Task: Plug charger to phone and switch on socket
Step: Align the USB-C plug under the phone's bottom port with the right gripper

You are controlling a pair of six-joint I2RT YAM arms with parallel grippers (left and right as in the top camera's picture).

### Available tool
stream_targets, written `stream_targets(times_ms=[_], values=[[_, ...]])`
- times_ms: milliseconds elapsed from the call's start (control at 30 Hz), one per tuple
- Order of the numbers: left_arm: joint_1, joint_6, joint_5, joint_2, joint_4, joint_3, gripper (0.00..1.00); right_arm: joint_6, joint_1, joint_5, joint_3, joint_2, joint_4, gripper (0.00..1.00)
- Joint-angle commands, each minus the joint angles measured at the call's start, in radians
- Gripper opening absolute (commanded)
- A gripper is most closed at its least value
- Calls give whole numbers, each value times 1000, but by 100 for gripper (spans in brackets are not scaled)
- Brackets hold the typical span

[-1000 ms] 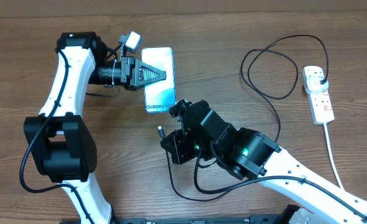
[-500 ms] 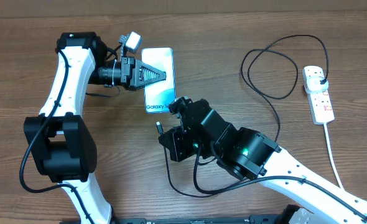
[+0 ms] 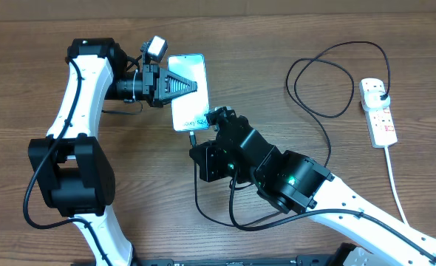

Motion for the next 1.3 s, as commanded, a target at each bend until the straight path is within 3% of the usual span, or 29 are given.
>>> stream_targets(times_ms=[0, 1267], values=[[2, -7, 61, -26, -4, 20, 4, 24, -4, 35, -4, -1, 16, 4], [2, -9, 55, -26, 13, 20, 4, -70, -3, -36, -4, -1, 22, 4]])
